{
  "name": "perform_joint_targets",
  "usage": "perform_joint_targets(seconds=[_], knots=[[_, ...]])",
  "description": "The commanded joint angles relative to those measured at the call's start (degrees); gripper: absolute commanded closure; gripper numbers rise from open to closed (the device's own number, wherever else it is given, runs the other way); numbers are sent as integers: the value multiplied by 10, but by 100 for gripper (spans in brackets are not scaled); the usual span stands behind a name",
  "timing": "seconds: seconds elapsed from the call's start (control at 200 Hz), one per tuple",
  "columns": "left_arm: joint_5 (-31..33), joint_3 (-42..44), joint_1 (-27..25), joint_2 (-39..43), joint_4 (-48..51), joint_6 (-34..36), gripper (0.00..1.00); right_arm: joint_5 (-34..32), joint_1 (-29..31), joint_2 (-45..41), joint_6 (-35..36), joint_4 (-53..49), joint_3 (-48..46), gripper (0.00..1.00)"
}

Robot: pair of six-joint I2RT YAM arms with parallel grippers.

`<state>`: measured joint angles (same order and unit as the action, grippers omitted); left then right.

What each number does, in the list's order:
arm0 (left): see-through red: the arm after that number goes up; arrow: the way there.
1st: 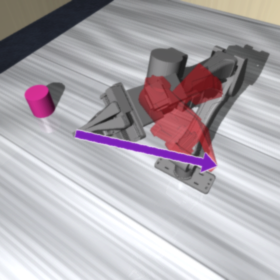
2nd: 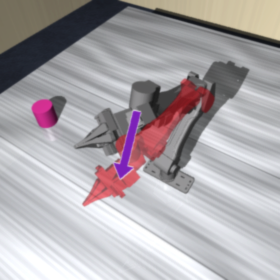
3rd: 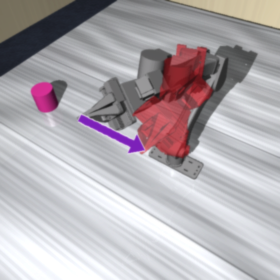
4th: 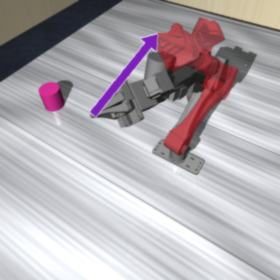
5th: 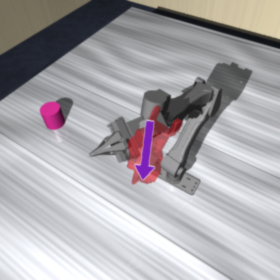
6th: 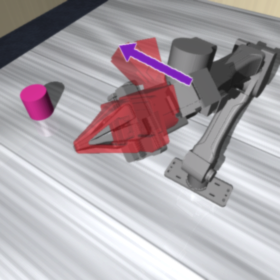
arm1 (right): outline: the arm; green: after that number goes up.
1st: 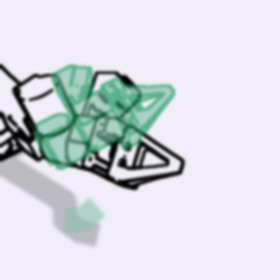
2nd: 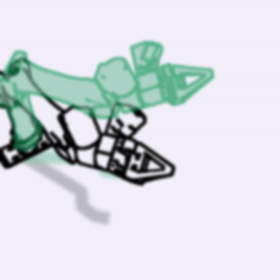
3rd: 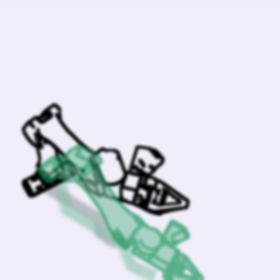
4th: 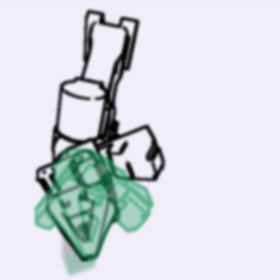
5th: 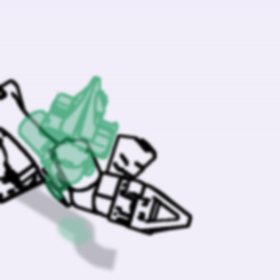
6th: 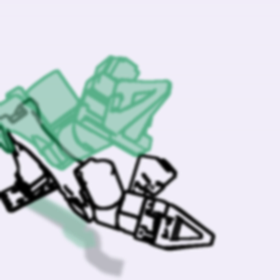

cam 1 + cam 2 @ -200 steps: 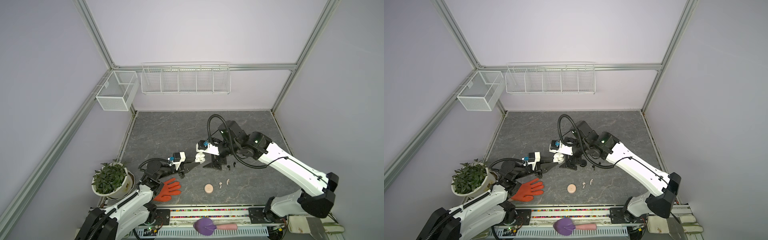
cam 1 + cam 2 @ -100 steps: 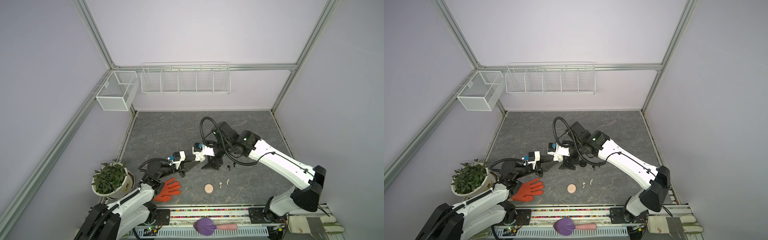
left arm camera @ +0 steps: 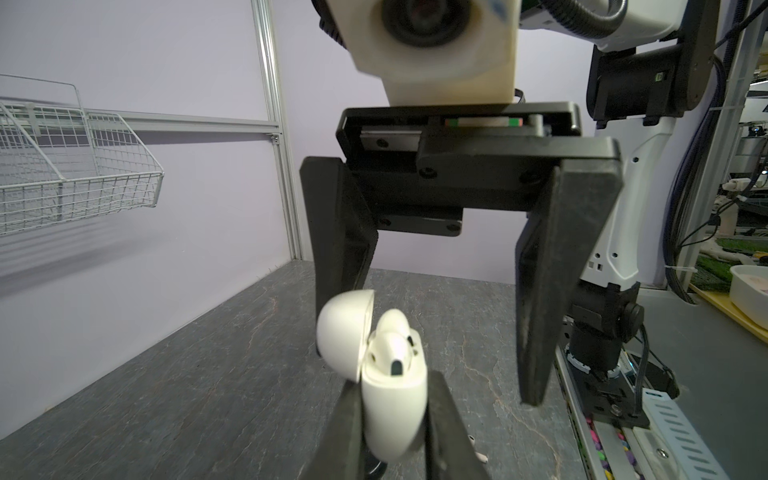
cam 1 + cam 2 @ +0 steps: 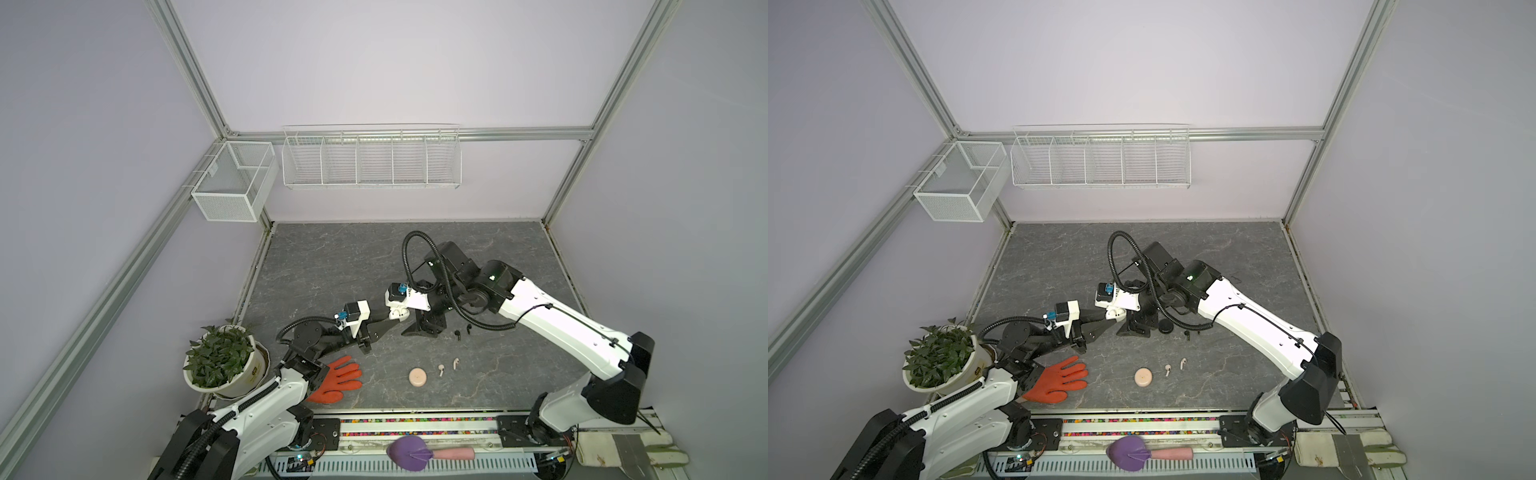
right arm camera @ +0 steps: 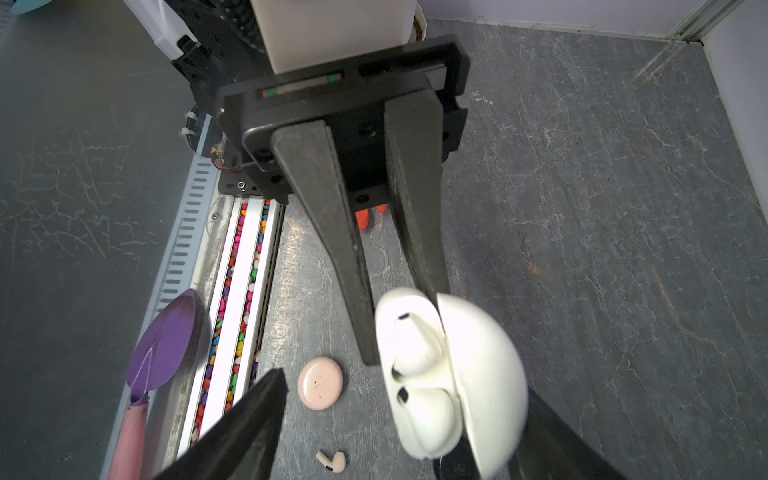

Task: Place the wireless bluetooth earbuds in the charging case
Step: 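Open the right gripper and move it above the open case lid, then push the white case lid shut with the right gripper toward the left gripper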

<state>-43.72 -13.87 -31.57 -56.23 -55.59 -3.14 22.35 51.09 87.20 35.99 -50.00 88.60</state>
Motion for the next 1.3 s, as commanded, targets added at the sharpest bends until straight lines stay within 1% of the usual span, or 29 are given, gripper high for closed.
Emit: perform_joint_targets(seconds=[0.0,0.23,0.42,0.555,0.64,0.85,0.945,1.015,1.084,1.189,1.294], knots=[[29,5,0,0,-3,6,100,31,3,-26,2,-7,5,20],[51,5,1,4,-5,-1,100,32,6,-26,4,-10,8,21],[57,4,1,-1,-10,-17,100,32,7,-25,10,-8,5,25],[61,2,1,-12,-24,-46,100,31,3,-39,18,1,3,28],[63,1,1,-24,-39,-70,100,29,-3,-56,14,24,-9,29],[46,-4,8,-73,-112,-136,100,67,-39,-84,-18,74,-30,34],[34,-4,13,-89,-141,-150,100,96,-59,-102,-54,110,-49,35],[31,-8,16,-92,-137,-153,100,158,-96,-116,-106,144,-64,35],[21,-18,16,-89,-118,-153,100,195,-121,-133,-144,171,-82,36],[14,-27,16,-94,-105,-150,100,211,-134,-160,-184,228,-125,35],[11,-37,18,-108,-120,-167,100,220,-154,-167,-281,309,-171,34]])
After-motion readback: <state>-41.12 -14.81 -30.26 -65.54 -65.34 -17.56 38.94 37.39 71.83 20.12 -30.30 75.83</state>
